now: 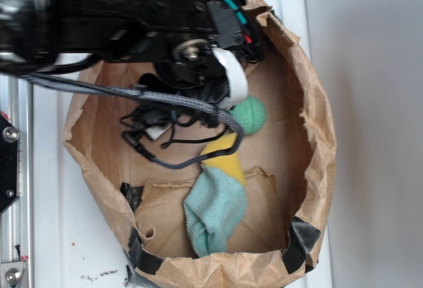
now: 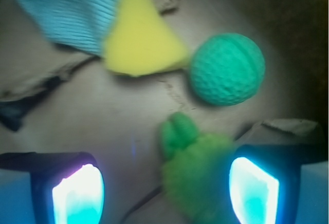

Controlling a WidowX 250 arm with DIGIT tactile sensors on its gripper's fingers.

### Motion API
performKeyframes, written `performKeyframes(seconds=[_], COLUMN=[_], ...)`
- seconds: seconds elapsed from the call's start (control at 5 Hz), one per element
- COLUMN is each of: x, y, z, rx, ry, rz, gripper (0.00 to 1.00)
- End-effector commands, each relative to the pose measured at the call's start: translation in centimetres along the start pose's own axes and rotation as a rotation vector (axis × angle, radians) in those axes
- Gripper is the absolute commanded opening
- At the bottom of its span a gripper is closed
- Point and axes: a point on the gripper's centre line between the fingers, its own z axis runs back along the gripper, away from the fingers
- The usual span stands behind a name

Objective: Grab the green animal.

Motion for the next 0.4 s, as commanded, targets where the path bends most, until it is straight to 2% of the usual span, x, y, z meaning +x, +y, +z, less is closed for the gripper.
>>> performKeyframes(seconds=[0.0,0.2], x=[0.16,0.08], y=[2.13,2.03], z=[-0.57,-1.39], rx=[0.073,0.086], ry=[0.011,0.013], rz=[0.021,0.007], gripper=[1.0,1.0])
